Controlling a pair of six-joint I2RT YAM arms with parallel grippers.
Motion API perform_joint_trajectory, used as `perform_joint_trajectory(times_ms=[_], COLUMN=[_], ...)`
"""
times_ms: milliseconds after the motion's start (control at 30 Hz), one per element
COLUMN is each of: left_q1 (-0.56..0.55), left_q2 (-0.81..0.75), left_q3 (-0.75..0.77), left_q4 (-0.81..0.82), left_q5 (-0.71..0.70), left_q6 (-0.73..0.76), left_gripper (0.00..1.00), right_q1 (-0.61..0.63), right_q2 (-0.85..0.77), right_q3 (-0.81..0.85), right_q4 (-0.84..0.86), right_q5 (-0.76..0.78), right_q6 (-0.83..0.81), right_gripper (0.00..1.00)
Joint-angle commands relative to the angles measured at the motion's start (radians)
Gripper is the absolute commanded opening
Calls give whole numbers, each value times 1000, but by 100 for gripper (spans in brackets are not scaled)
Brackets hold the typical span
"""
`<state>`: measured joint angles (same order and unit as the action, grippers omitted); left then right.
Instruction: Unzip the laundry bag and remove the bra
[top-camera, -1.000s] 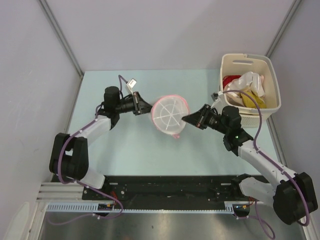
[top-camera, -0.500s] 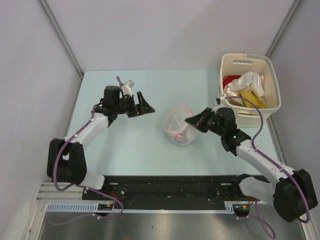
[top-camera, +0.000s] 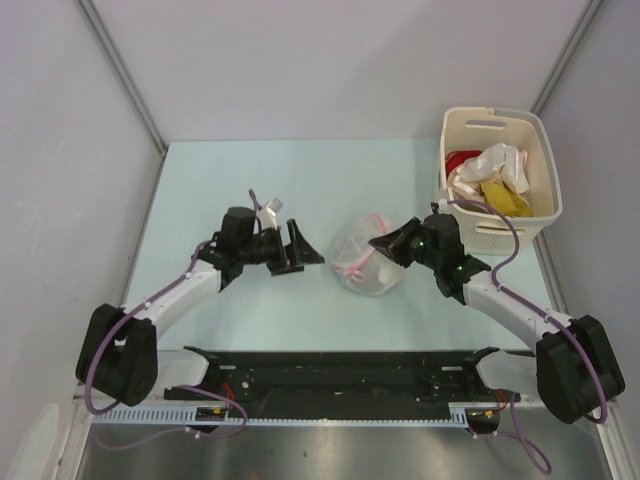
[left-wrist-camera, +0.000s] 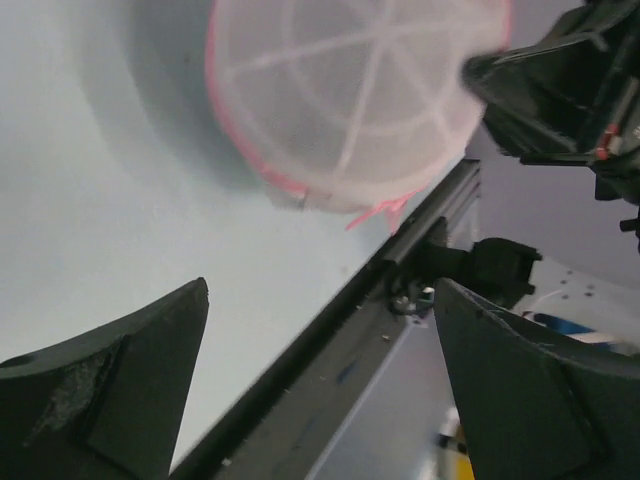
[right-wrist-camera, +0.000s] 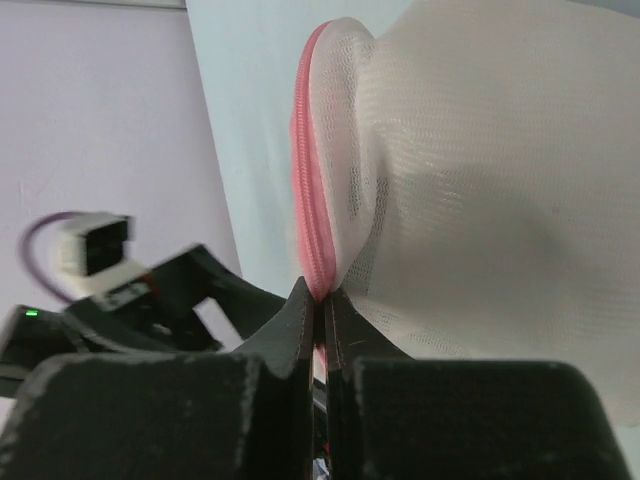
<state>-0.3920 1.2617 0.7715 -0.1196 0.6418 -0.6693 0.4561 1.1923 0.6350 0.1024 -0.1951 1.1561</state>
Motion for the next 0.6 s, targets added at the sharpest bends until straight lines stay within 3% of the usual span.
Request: perform_joint_trajectory(times_ms=[0,267,567], left_q1=[-7,-24,-103], left_q2=[-15,201,453], left_q3=[-183,-262,-183], left_q4=[338,786,1095], left_q5=[61,98,68], left_q6=[-416,-778,-958], left_gripper=[100,100,88], right_q1=[-8,-22,-22], right_q2=[6,-2,-22], right_q3=[22,20,20], right_q4=[66,59,39], right_q5=[6,-15,-18], right_q6=[21,7,-7], right_gripper=[0,0,0])
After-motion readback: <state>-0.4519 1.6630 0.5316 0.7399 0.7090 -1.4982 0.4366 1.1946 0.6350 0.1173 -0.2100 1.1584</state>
